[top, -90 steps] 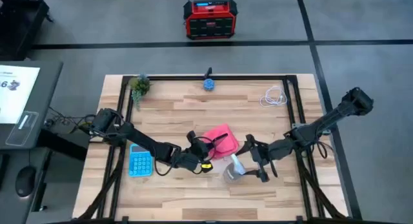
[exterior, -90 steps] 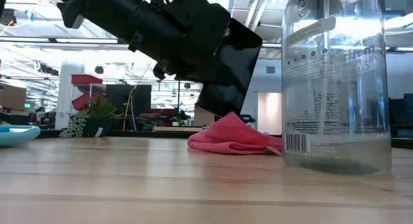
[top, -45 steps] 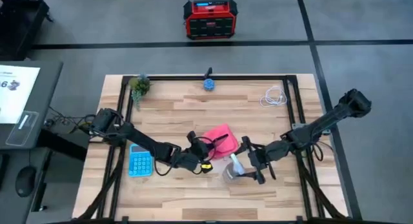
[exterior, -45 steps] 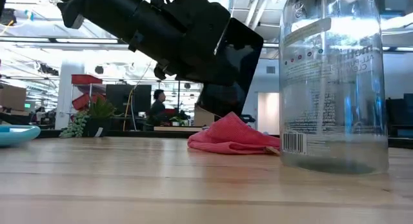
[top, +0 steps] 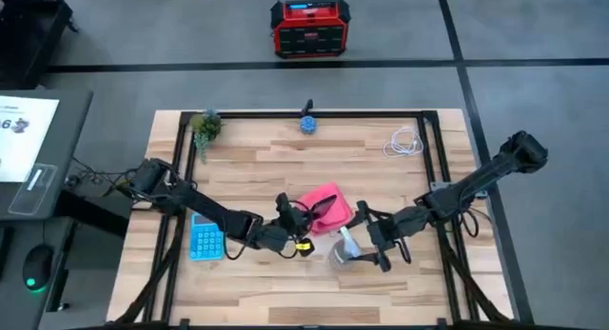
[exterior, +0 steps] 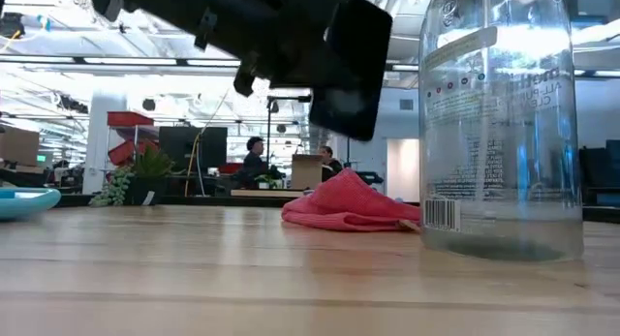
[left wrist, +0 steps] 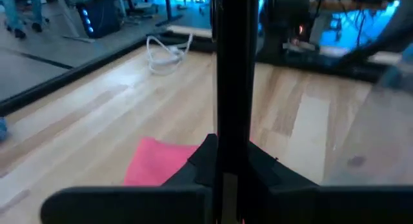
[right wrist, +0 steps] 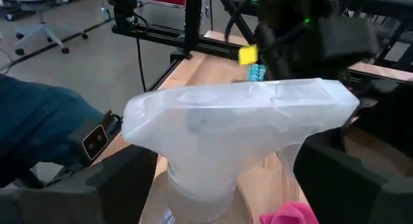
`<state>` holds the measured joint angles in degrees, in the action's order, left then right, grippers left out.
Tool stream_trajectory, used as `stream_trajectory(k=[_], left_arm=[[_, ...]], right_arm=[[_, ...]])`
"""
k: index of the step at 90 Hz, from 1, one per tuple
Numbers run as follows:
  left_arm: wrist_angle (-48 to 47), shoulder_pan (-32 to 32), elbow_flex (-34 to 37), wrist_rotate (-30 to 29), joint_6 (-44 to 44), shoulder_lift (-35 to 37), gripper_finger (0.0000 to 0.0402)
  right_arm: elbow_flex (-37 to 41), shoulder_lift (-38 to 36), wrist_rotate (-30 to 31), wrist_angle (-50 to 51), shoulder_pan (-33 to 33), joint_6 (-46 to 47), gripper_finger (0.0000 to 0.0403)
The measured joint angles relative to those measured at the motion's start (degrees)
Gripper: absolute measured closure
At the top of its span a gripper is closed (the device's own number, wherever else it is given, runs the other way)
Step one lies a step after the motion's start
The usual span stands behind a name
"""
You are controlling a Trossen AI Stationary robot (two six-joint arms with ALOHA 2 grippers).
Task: Apply microfiber cloth
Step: Spray the front of the black cellphone using transparent spray bottle
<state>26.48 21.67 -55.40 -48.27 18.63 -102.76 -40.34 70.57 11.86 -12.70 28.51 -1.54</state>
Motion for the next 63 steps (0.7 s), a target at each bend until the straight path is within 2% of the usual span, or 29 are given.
stream_trajectory(k=[32, 63], left_arm=[[0.07, 0.39, 0.00, 1.51, -1.38, 6.27, 0.0391], [-0.11, 0.33, 0.00, 4.09, -1.03, 6.16, 0.0391]], right_arm=[[-0.01, 0.02, 0.06, -2.45, -0.55, 0.00, 0.0074], [-0.02, 0.04, 0.38, -2.36, -0.55, 0.66, 0.0074]])
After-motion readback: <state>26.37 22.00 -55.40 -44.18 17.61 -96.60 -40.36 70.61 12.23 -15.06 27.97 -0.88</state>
